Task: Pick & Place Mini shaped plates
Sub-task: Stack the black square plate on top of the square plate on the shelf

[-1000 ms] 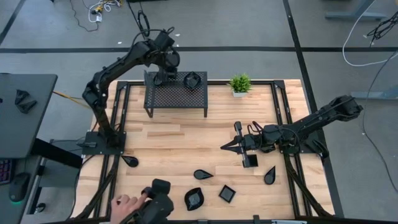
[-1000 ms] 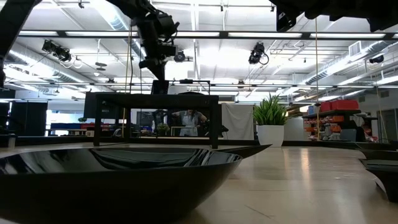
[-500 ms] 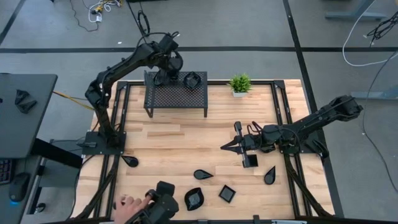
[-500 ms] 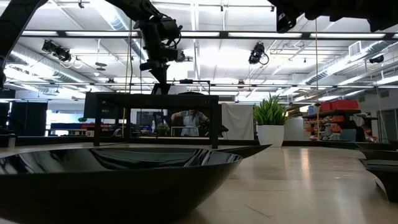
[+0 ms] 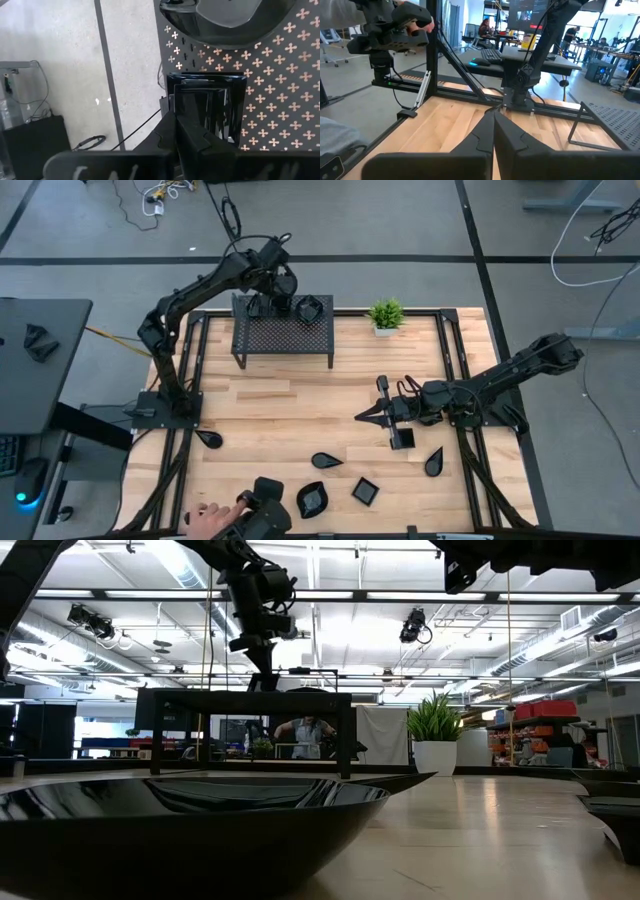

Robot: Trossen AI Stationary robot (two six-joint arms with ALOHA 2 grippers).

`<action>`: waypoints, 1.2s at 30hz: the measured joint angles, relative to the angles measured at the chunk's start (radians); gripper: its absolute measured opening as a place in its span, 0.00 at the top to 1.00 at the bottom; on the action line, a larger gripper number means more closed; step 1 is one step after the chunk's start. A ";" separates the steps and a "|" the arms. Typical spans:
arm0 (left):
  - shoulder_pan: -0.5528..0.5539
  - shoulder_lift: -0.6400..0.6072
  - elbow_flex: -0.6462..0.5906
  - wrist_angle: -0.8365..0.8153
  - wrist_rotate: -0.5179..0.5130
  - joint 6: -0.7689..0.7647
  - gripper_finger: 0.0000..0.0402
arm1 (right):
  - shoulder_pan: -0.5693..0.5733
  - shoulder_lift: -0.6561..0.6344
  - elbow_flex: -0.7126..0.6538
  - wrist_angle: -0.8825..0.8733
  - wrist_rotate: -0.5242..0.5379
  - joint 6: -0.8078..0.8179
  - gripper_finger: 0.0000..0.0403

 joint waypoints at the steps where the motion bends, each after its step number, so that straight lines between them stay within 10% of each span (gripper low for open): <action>1: -0.005 0.000 0.001 -0.002 -0.009 0.000 0.98 | 0.000 0.000 0.000 0.000 0.000 0.000 0.97; 36: -0.001 0.026 0.077 -0.064 0.062 -0.060 0.97 | 0.000 0.000 0.000 -0.009 0.000 0.023 0.97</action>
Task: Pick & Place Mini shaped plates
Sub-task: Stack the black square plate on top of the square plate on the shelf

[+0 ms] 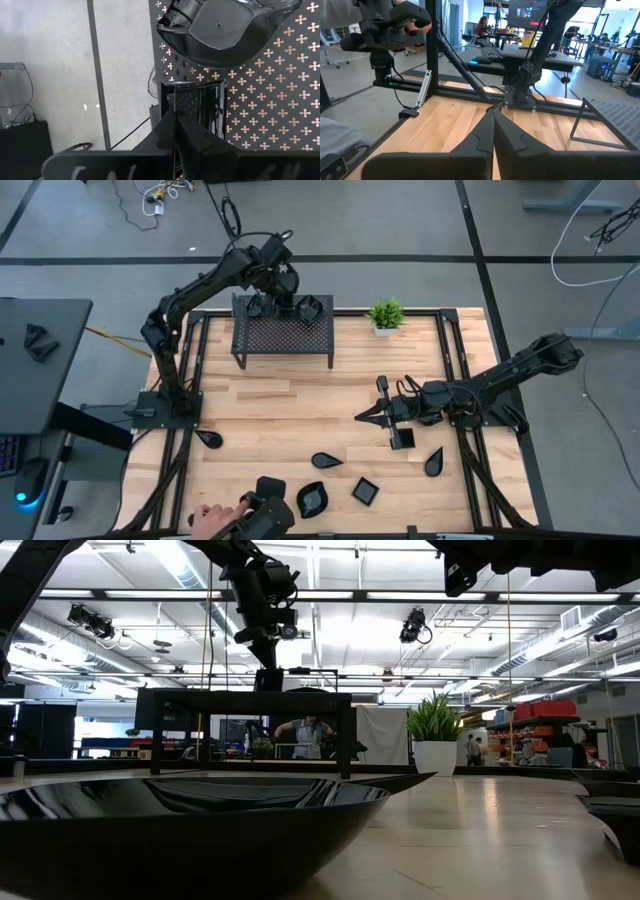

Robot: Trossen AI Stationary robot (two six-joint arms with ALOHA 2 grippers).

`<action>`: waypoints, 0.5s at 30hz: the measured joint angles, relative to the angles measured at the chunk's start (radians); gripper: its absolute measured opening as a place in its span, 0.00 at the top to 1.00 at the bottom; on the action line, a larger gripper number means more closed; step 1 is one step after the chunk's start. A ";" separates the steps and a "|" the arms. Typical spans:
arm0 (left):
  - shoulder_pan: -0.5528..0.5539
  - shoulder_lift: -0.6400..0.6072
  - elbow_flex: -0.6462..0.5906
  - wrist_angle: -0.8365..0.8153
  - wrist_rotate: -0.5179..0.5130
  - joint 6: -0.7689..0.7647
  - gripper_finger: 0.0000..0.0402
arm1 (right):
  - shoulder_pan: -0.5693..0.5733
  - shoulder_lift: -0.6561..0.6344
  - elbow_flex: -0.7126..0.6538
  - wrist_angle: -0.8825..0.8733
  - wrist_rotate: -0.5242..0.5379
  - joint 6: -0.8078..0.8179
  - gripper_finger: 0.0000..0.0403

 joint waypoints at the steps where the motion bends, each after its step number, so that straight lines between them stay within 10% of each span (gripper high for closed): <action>1: 0.000 0.000 0.000 -0.002 -0.003 0.000 0.97 | 0.000 0.000 0.000 -0.001 0.000 0.000 0.97; 15: 0.000 0.000 0.000 -0.023 -0.003 0.079 0.96 | 0.000 0.000 0.000 -0.002 0.000 0.000 0.97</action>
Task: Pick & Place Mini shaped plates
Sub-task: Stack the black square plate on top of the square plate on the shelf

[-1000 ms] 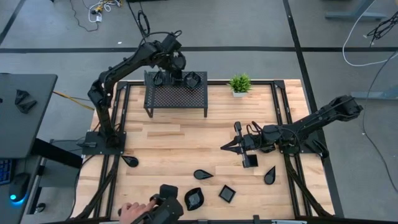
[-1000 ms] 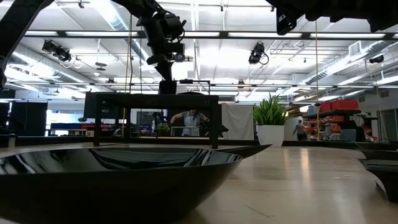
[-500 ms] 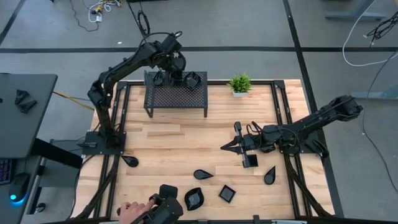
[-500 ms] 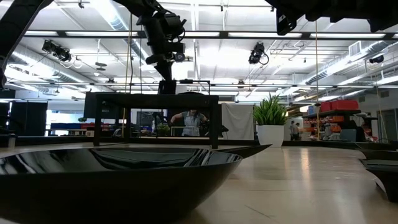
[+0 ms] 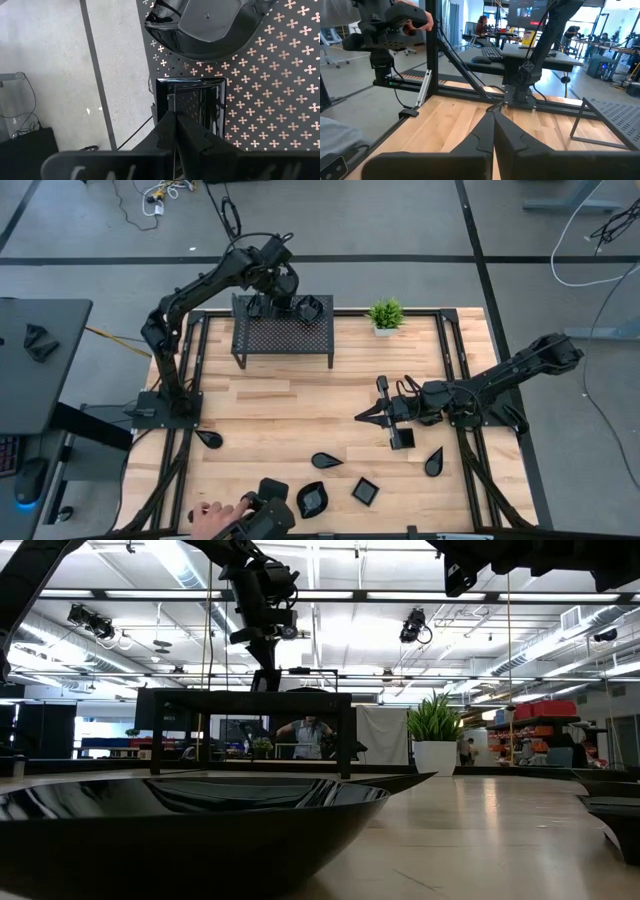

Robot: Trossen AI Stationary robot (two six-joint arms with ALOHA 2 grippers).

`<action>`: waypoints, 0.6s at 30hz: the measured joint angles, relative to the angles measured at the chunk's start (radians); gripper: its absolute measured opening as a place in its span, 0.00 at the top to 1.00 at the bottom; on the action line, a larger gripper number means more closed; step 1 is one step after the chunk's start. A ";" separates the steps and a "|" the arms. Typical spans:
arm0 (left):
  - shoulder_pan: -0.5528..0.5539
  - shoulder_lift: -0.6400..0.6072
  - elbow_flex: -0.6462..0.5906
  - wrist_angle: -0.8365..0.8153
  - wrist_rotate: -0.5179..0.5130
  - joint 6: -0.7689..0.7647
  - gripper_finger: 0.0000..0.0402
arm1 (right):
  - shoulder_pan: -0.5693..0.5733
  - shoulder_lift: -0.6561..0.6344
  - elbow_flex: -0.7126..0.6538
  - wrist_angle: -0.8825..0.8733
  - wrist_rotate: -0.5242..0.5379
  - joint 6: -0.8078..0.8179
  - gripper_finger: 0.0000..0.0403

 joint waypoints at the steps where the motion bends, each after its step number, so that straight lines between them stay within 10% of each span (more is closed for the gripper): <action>1: 0.000 0.000 0.000 0.000 0.000 0.000 0.96 | 0.000 0.000 0.000 0.000 0.000 0.000 0.97; 18: -0.020 -0.001 0.000 0.049 -0.139 -0.083 0.69 | 0.000 0.000 0.000 -0.001 0.000 0.000 0.97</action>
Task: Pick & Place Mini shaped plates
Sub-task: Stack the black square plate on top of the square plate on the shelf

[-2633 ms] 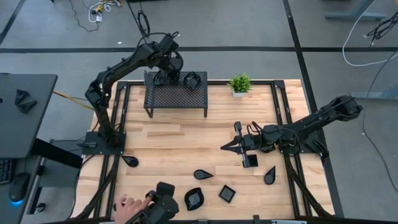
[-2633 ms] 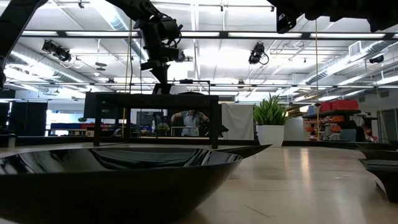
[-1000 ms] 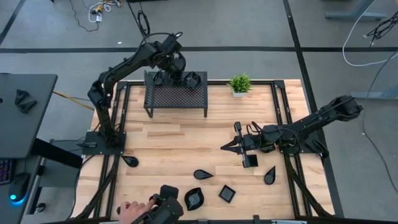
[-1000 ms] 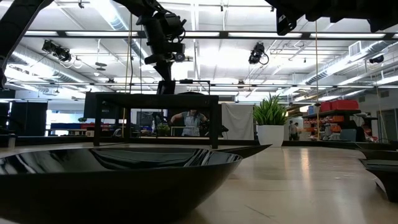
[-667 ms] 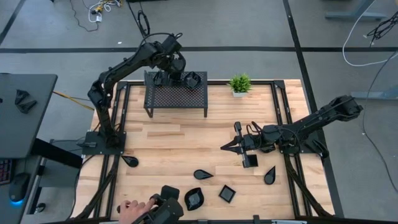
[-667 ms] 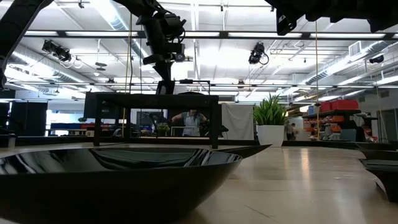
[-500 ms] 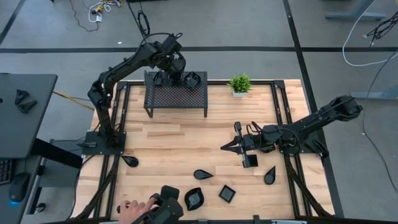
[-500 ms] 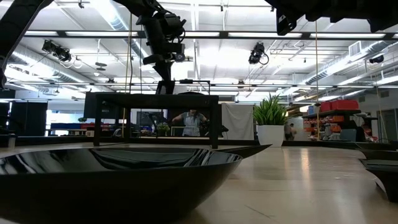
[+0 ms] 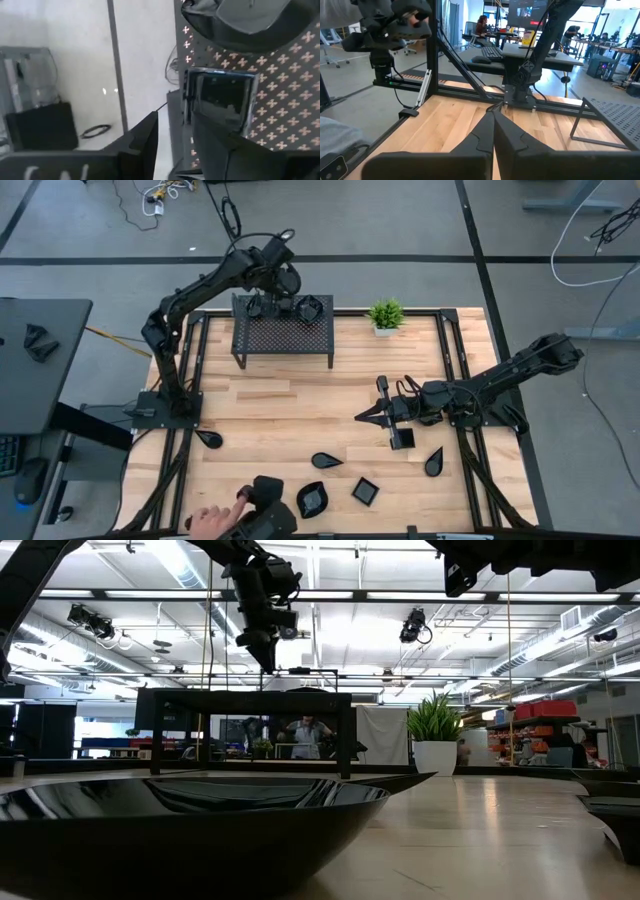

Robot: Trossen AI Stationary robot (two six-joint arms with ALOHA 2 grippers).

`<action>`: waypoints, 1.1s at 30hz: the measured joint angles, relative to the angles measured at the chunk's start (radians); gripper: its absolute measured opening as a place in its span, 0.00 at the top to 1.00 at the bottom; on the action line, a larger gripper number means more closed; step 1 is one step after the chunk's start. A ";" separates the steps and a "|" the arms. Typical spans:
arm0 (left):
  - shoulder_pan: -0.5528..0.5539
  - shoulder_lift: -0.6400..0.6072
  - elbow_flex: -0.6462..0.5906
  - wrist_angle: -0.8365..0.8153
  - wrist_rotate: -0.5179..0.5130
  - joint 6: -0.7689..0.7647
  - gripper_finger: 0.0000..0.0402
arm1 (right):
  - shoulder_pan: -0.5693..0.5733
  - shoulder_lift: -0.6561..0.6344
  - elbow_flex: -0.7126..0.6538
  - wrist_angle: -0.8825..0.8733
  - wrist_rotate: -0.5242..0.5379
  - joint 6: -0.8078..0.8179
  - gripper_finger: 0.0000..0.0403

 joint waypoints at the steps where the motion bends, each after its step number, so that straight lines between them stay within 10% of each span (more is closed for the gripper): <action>1: -0.001 0.000 0.000 -0.006 0.006 -0.019 0.69 | 0.000 0.000 0.000 0.000 0.000 0.000 0.97; 9: 0.015 0.050 0.002 -0.022 0.240 -0.201 0.89 | 0.000 0.000 0.000 -0.002 0.000 0.003 0.97; 33: 0.032 0.122 0.002 -0.125 -0.004 -0.375 0.99 | 0.000 0.000 0.000 -0.008 0.000 0.010 0.97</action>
